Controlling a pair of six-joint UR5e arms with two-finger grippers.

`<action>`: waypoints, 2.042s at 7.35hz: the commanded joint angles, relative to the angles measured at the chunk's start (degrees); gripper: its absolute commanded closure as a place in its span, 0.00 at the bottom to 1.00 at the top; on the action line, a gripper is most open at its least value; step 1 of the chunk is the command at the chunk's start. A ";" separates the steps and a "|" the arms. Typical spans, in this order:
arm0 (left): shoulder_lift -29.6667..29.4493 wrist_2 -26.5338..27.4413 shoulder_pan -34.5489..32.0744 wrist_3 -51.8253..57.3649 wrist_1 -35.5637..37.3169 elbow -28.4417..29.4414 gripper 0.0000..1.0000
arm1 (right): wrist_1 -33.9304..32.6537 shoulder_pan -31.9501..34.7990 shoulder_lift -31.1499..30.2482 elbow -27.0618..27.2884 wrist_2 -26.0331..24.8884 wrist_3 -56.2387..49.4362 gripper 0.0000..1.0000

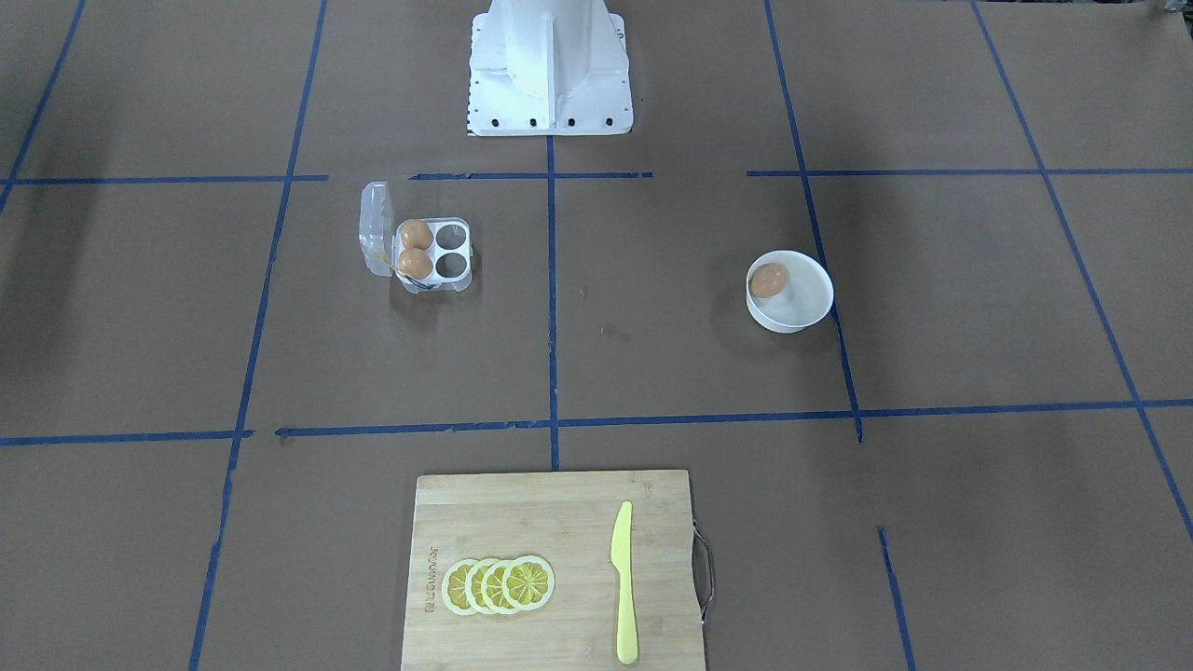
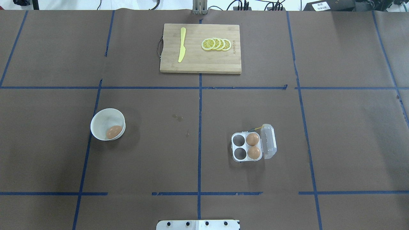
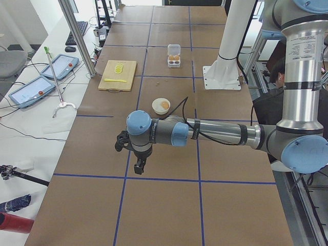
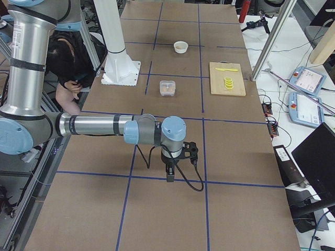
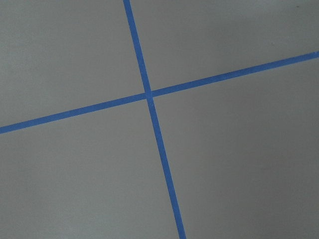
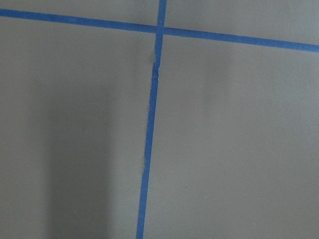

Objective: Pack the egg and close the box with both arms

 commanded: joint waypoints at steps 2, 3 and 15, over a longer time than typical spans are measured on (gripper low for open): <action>-0.49 -0.09 0.00 0.26 -0.09 0.20 0.00 | 1.34 -0.01 0.00 0.00 0.06 0.04 0.00; -0.58 -0.26 -0.09 0.09 -0.09 -0.41 0.00 | 1.26 -0.01 0.00 0.09 0.14 0.04 0.00; -8.48 -0.70 2.35 -24.44 -40.55 1.17 0.00 | 23.32 -2.56 3.52 0.09 4.86 15.60 0.00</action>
